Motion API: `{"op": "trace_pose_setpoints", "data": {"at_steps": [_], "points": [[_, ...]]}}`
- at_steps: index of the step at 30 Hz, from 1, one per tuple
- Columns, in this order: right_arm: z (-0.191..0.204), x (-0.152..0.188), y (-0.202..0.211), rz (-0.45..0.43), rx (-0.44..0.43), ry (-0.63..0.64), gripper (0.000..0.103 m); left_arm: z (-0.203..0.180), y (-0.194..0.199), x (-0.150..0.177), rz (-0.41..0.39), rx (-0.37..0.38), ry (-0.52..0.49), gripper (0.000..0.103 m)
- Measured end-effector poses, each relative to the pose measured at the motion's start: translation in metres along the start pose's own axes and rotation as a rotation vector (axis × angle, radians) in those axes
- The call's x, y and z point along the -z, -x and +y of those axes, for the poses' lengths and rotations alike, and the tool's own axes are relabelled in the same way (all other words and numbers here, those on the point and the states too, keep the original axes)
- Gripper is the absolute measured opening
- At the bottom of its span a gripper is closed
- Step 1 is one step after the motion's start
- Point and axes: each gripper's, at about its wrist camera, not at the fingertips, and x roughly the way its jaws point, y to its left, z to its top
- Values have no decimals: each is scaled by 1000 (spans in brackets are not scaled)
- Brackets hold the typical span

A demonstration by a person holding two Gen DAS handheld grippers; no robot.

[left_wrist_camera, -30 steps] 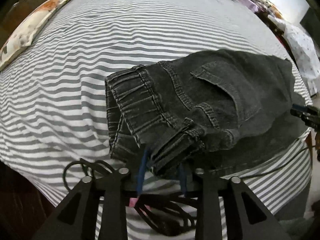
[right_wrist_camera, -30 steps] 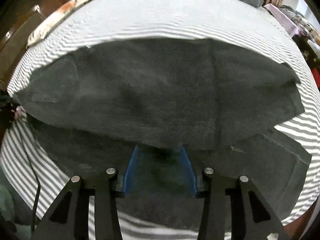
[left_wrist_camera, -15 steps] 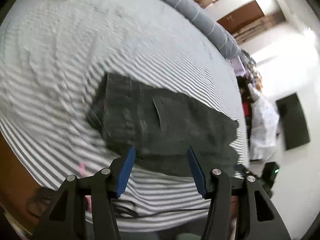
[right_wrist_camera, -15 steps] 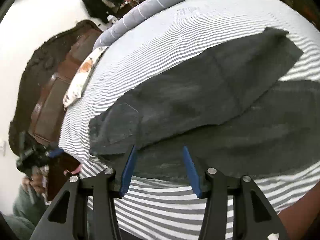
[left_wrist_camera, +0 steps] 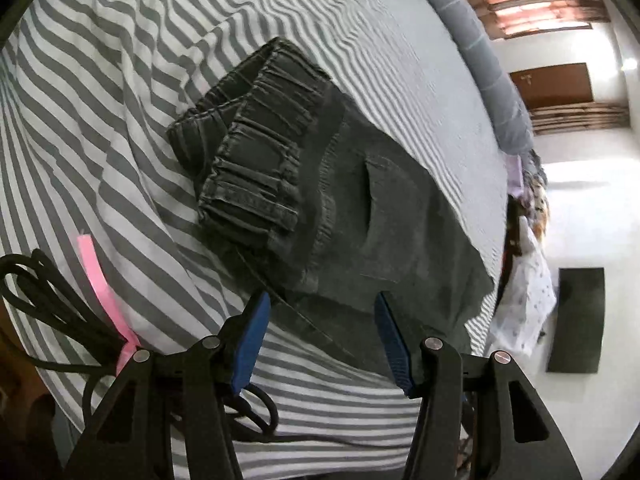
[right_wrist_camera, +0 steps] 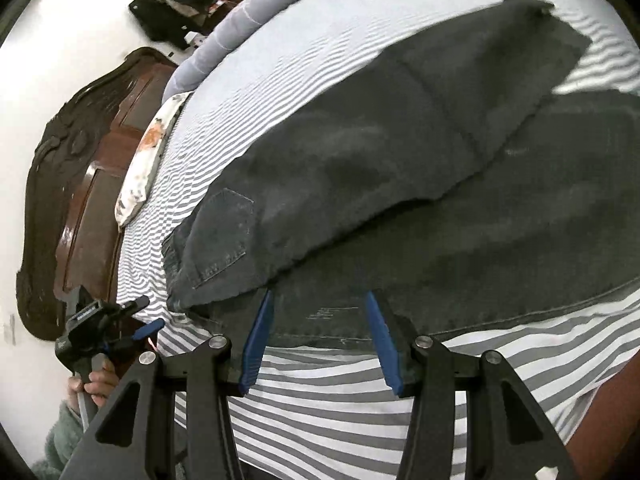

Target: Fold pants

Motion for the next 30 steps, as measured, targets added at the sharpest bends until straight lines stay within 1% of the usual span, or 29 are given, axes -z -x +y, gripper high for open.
{"op": "trace_pose_setpoints", "data": {"at_steps": [4, 10, 13, 17, 18, 19, 20, 21, 23, 24, 26, 27, 30], "points": [[-3, -2, -10, 4, -5, -28, 46, -5, -11, -4, -1, -37, 5, 55], [2, -9, -21, 5, -8, -39, 46, -11, -35, -8, 25, -143, 9, 55], [3, -13, -26, 8, -17, -47, 46, -13, -44, -12, 30, -192, 31, 55], [2, -17, -34, 13, -16, -55, 46, -13, -52, -16, 25, -225, 66, 55], [0, -18, -34, 13, -12, -56, 46, -12, -51, -18, 22, -223, 67, 55], [-1, -18, -33, 12, -10, -58, 46, -13, -55, -20, 17, -204, 74, 55], [-4, -19, -33, 10, -8, -60, 46, -13, -58, -20, 20, -199, 84, 50], [-6, -19, -33, 9, -6, -63, 46, -12, -61, -21, 23, -195, 100, 37], [-12, -19, -31, 5, 10, -72, 46, -11, -64, -21, 13, -185, 132, 30], [-15, -19, -30, 1, 12, -76, 46, -12, -64, -21, 0, -173, 138, 23], [-22, -19, -29, -8, 20, -92, 46, -13, -62, -20, -20, -141, 141, 15], [-25, -20, -29, -11, 21, -101, 46, -16, -60, -21, -35, -127, 135, 13], [-36, -21, -31, -21, -19, -150, 46, -30, -47, -24, -105, -89, 102, 11]]}}
